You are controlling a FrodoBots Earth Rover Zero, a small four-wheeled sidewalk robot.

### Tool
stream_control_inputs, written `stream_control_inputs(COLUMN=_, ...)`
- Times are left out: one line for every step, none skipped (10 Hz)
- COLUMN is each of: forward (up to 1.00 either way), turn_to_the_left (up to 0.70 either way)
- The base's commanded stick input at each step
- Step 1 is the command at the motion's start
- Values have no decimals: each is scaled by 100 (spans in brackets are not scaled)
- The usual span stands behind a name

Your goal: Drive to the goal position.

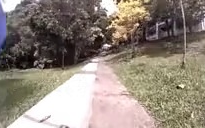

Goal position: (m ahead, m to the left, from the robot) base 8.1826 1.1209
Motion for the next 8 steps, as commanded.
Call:
stream_control_inputs(forward=50, turn_to_the_left=24)
stream_control_inputs(forward=50, turn_to_the_left=0)
stream_control_inputs(forward=50, turn_to_the_left=0)
stream_control_inputs(forward=50, turn_to_the_left=0)
stream_control_inputs(forward=50, turn_to_the_left=0)
stream_control_inputs(forward=50, turn_to_the_left=0)
stream_control_inputs(forward=50, turn_to_the_left=0)
stream_control_inputs(forward=50, turn_to_the_left=0)
